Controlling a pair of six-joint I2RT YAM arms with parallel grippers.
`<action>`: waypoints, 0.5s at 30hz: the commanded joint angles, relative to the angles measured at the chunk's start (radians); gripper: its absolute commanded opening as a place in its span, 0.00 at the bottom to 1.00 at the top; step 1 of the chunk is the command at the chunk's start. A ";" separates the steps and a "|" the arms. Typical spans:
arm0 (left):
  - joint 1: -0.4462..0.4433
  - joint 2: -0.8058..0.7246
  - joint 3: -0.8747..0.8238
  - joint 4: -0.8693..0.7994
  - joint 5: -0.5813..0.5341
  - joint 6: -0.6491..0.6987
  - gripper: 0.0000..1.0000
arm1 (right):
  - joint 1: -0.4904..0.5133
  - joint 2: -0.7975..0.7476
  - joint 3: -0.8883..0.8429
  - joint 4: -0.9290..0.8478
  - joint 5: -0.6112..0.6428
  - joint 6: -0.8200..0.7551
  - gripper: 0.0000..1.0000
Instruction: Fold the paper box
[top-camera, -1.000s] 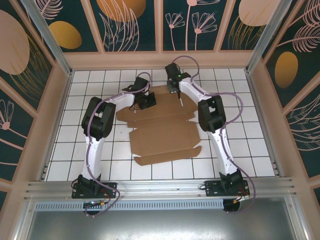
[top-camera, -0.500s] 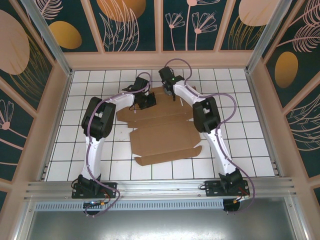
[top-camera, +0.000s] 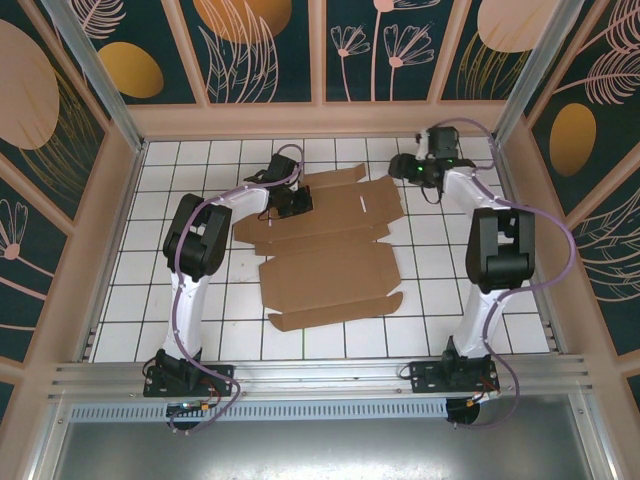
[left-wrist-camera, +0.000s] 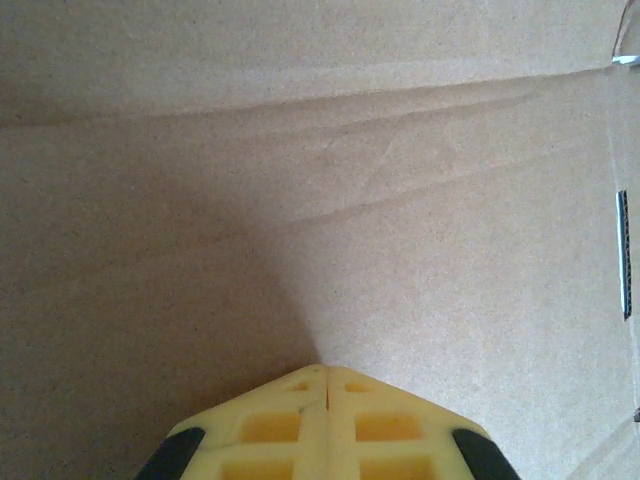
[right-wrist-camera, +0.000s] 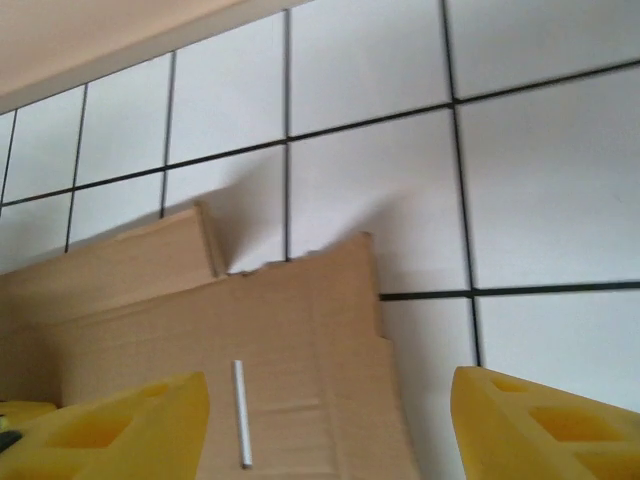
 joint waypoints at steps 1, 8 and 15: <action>-0.001 -0.002 -0.022 -0.005 0.005 0.036 0.00 | -0.031 0.059 -0.049 0.031 -0.183 0.003 0.66; -0.001 -0.006 -0.034 0.013 0.019 0.044 0.00 | -0.038 0.206 0.013 -0.019 -0.400 -0.015 0.64; -0.001 0.003 -0.032 0.016 0.027 0.049 0.00 | -0.029 0.311 0.022 -0.008 -0.605 0.015 0.59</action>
